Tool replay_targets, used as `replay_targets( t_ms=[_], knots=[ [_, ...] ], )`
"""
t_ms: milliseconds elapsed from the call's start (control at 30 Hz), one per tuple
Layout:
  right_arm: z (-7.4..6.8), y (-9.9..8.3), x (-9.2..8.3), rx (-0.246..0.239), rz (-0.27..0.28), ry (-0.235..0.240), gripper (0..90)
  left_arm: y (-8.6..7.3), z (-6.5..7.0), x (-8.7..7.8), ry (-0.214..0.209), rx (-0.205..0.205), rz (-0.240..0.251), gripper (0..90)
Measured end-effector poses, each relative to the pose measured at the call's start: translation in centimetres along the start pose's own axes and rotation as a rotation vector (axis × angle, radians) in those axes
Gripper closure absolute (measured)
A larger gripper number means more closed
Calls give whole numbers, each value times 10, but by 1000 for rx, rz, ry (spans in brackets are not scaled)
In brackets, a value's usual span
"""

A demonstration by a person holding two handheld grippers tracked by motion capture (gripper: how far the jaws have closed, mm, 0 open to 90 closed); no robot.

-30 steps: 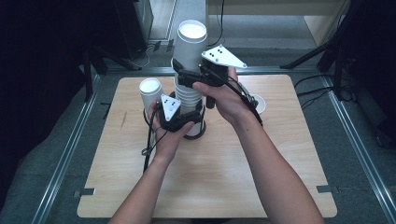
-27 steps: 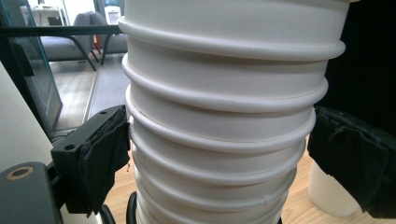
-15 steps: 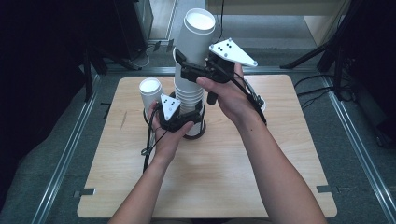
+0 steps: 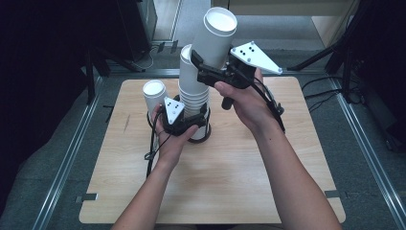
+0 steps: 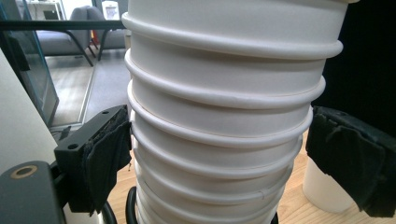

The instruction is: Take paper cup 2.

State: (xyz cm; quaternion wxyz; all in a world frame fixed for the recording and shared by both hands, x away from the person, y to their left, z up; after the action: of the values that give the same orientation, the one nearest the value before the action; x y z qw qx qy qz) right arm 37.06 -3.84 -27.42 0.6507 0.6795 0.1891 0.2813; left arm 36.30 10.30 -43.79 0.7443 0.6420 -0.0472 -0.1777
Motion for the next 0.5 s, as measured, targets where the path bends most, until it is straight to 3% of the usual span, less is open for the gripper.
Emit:
replay_targets(
  t_ms=[333, 500],
  knots=[
    [18, -4, -20, 19, 7, -31, 123, -1, -2, -5, -6, -11, -11, 81],
    [22, -7, -30, 5, 8, -41, 123, 1, -3, -10, -11, -12, -12, 79]
  ],
)
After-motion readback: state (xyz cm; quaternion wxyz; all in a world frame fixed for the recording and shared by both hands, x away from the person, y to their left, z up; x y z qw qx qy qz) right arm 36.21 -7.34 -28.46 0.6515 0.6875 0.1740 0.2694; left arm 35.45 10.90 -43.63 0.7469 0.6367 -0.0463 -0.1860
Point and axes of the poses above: each handheld gripper's, and its own axes: x roughly forward along the jaws, y roughly out of its top, z roughly to its right, the point moved 3 cm from there along x, roughly forward along the jaws, and after that the axes turned 8 degrees about -x, right-handed, at the moved point
